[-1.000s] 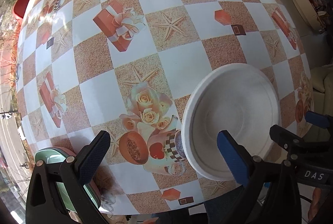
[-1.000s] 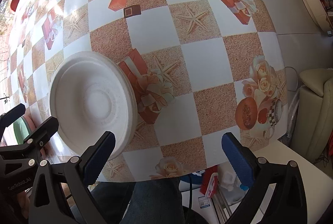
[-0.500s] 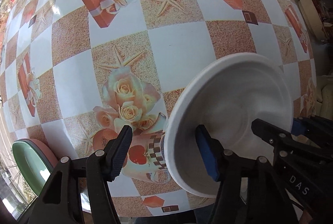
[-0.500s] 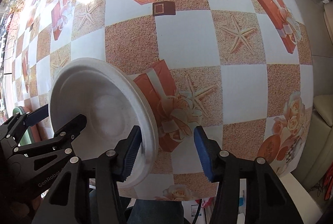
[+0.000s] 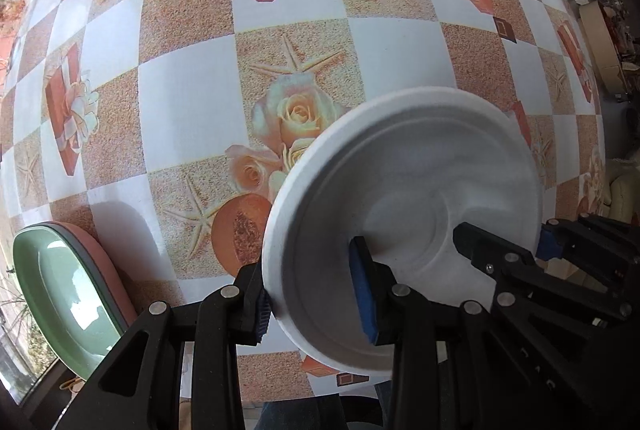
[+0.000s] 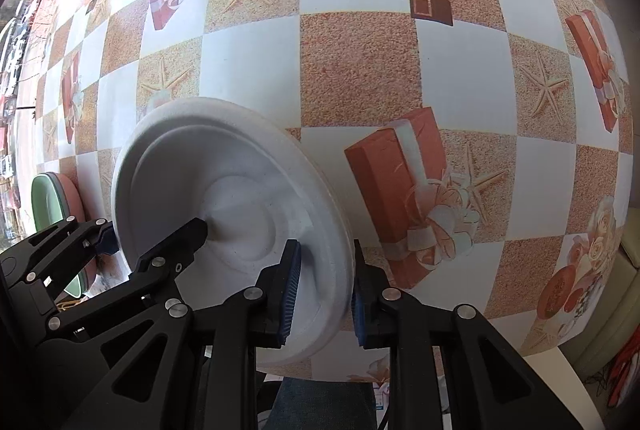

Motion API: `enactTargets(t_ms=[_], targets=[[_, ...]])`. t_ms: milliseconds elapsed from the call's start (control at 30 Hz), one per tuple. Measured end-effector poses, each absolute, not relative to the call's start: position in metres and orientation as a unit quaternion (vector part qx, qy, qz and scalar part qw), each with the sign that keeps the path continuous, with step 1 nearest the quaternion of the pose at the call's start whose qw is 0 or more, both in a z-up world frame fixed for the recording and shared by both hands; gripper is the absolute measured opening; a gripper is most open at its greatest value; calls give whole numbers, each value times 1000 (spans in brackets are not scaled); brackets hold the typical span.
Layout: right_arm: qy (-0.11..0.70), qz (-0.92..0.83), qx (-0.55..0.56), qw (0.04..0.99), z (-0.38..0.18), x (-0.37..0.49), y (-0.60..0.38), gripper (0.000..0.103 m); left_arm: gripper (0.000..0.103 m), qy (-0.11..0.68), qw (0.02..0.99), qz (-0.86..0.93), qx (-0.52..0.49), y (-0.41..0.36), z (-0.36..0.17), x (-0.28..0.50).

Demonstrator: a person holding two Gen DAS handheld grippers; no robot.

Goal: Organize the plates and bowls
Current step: 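Lift the bowl stack with the right gripper and carry it to the plate stack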

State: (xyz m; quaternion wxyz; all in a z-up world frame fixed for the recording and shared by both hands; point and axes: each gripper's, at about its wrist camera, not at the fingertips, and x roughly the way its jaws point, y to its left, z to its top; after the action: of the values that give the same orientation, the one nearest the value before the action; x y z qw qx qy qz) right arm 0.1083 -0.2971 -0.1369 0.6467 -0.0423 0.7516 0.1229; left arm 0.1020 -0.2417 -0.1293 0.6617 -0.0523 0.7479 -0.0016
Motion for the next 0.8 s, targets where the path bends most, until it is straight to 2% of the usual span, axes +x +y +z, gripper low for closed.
enactTargets(t_ms=[433, 800], targets=[[753, 172, -94, 628, -148, 68, -181, 25, 39, 745, 660, 40, -93, -185, -131, 56], [752, 168, -98, 630, -160, 70, -162, 25, 38, 738, 668, 39, -93, -184, -130, 55]])
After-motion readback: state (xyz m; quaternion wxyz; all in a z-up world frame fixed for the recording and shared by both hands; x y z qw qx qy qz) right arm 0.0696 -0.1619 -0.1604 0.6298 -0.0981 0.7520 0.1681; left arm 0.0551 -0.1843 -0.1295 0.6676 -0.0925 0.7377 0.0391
